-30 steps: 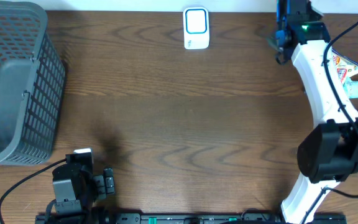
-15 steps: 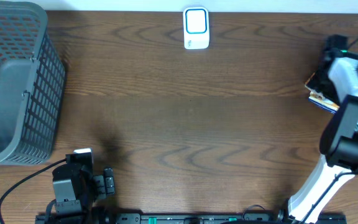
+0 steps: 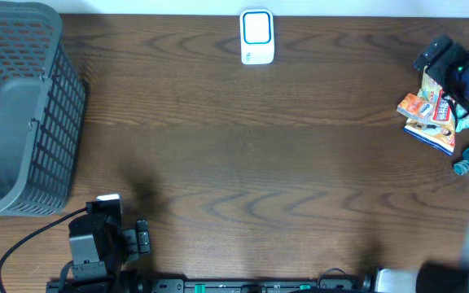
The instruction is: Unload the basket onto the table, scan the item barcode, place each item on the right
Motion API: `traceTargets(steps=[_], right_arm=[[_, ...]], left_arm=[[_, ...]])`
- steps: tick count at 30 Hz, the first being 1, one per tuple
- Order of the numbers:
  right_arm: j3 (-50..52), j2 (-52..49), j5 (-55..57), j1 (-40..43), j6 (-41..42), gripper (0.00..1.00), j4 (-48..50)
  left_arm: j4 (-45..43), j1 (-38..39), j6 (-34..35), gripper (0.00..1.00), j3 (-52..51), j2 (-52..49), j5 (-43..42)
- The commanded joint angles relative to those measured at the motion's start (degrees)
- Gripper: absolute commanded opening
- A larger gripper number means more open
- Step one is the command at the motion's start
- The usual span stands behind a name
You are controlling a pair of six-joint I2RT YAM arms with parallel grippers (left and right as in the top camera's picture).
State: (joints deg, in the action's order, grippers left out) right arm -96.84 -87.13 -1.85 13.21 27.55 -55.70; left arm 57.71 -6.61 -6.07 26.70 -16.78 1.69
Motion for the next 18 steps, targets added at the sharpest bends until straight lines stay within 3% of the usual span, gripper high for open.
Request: traceTargets(steps=[1,5,7,18], right_arm=[[-0.48,7.58,-1.95,-3.13,-1.49,0.99,-2.58],[-0.48,16.63,-2.19,-6.49,-1.49,0.95,-6.84],[-0.48,21.64,-2.19,-7.72,-1.49,0.99,-9.57],[-0.48,42.14,-2.16,-8.07,-1.49,0.99,-30.73]], left_arm=[[0.09,0.17,-0.52,0.98,-0.02,0.04,0.28],[0.11,0.17,-0.52,0.98,-0.02,0.04,0.28],[0.11,0.17,-0.52,0.98,-0.02,0.04,0.28],[0.11,0.17,-0.52,0.98,-0.02,0.04,0.28]])
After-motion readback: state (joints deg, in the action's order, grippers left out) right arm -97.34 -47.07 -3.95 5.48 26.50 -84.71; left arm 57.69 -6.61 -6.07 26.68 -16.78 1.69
